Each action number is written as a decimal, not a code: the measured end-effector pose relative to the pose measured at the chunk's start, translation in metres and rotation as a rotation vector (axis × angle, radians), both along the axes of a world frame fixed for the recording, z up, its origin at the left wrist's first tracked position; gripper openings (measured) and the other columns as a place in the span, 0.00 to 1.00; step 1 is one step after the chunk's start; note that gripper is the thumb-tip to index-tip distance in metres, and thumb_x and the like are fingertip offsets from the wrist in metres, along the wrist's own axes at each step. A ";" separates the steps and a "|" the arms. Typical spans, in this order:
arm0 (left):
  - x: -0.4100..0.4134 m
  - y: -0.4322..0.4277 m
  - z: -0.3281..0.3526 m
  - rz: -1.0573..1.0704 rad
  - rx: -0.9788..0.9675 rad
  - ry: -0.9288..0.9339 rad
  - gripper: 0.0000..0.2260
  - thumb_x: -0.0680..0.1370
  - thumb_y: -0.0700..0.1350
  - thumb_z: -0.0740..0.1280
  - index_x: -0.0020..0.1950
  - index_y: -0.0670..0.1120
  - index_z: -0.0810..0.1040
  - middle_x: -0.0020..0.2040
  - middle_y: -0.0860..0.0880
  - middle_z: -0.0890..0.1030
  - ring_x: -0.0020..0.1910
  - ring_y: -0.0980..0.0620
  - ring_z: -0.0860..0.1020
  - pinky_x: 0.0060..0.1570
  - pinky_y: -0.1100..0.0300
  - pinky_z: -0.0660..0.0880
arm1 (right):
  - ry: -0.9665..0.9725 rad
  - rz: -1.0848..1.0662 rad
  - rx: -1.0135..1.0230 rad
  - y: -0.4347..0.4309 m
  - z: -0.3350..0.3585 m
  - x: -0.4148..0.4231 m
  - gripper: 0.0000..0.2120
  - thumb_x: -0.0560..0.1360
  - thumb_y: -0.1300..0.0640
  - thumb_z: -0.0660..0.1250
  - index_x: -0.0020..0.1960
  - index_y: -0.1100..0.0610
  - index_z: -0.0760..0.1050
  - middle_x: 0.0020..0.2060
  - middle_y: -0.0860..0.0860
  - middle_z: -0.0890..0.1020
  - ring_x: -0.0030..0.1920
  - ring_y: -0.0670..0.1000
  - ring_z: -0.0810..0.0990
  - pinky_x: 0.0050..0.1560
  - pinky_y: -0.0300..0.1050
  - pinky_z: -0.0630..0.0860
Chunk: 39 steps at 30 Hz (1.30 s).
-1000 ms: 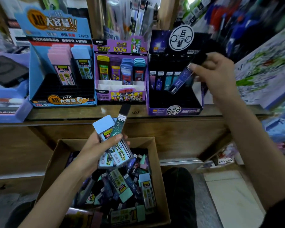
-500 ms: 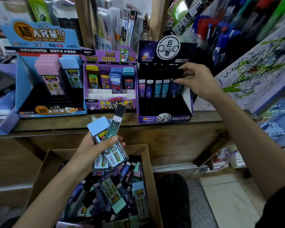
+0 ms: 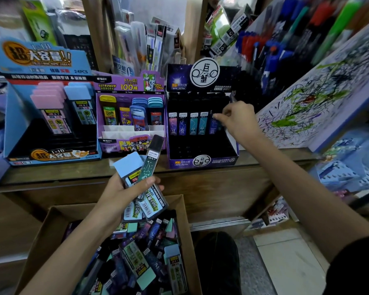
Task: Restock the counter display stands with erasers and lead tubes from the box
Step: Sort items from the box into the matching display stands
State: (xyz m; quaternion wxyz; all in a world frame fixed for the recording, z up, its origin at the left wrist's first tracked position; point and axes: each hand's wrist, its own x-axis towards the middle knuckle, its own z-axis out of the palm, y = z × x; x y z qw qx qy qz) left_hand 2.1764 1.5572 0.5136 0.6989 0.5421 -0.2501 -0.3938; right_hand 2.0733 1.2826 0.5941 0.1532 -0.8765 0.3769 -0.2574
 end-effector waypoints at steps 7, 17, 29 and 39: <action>-0.007 -0.014 0.018 -0.053 -0.045 -0.007 0.20 0.65 0.46 0.72 0.56 0.49 0.76 0.45 0.43 0.84 0.47 0.42 0.83 0.39 0.53 0.80 | -0.202 0.142 0.073 0.037 0.012 -0.021 0.12 0.78 0.51 0.64 0.43 0.58 0.79 0.33 0.50 0.81 0.35 0.49 0.81 0.37 0.43 0.78; -0.025 -0.035 0.026 -0.125 -0.038 0.018 0.21 0.66 0.49 0.72 0.58 0.48 0.75 0.45 0.44 0.84 0.44 0.42 0.84 0.37 0.55 0.80 | -0.379 0.424 0.932 0.103 -0.002 -0.019 0.02 0.75 0.63 0.67 0.47 0.61 0.76 0.41 0.57 0.81 0.38 0.50 0.80 0.38 0.42 0.76; -0.014 -0.032 0.031 -0.104 -0.077 -0.002 0.15 0.75 0.50 0.60 0.58 0.44 0.73 0.45 0.40 0.84 0.43 0.41 0.83 0.35 0.54 0.80 | -0.402 0.272 0.579 0.020 0.062 -0.052 0.05 0.72 0.64 0.69 0.48 0.60 0.76 0.40 0.54 0.83 0.36 0.46 0.82 0.37 0.38 0.78; -0.005 -0.028 0.028 -0.054 -0.069 -0.050 0.15 0.75 0.51 0.61 0.57 0.45 0.74 0.45 0.41 0.84 0.44 0.41 0.83 0.36 0.55 0.80 | -0.100 0.118 0.016 0.000 0.036 -0.034 0.07 0.72 0.60 0.71 0.50 0.59 0.78 0.42 0.54 0.81 0.43 0.53 0.80 0.49 0.46 0.77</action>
